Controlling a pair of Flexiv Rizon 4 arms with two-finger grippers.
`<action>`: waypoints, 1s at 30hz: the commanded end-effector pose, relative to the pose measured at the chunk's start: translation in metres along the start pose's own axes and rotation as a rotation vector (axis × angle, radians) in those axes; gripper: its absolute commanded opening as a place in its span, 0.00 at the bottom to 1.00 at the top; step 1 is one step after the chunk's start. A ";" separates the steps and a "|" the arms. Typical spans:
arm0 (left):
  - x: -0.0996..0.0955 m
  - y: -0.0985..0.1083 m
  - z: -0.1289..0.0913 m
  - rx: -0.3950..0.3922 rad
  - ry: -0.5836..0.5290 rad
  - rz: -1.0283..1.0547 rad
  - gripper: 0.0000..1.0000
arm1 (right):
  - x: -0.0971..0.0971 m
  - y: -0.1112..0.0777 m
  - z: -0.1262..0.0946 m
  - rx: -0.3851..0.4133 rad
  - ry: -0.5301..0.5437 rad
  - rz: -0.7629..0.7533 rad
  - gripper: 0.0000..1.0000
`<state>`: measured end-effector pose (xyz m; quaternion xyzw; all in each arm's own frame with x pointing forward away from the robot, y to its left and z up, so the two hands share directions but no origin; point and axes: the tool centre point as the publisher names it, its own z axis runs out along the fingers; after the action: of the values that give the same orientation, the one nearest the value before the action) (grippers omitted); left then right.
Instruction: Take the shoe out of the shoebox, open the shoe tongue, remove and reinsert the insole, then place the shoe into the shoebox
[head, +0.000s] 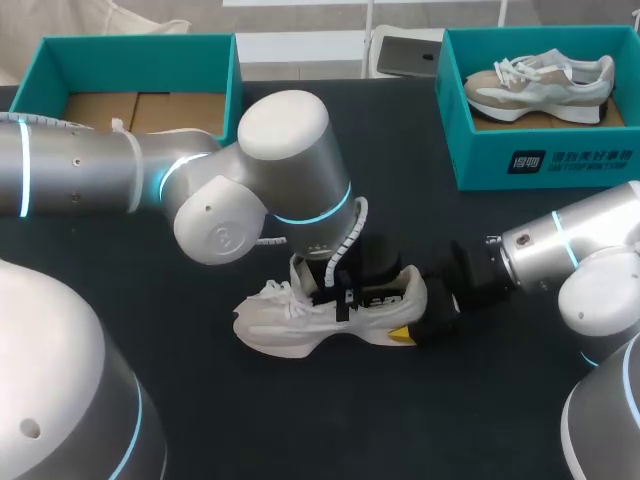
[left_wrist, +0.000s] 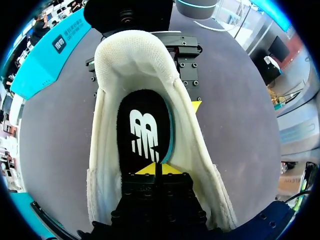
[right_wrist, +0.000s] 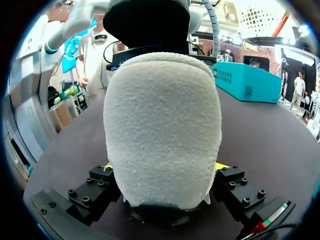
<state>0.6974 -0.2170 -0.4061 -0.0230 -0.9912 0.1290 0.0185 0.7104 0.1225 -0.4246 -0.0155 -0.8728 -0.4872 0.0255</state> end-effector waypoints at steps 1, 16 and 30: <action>-0.006 0.008 -0.010 0.021 0.033 -0.005 0.00 | 0.000 0.000 0.000 0.004 -0.001 0.001 0.00; -0.004 0.001 -0.062 0.097 0.080 -0.016 0.00 | 0.000 0.000 0.000 0.004 -0.001 0.001 0.00; -0.001 0.002 -0.109 0.229 0.121 -0.052 0.00 | 0.000 0.000 0.000 0.004 -0.001 0.001 0.00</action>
<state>0.7095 -0.2021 -0.3131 -0.0019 -0.9710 0.2228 0.0864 0.7108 0.1220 -0.4237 -0.0158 -0.8728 -0.4872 0.0255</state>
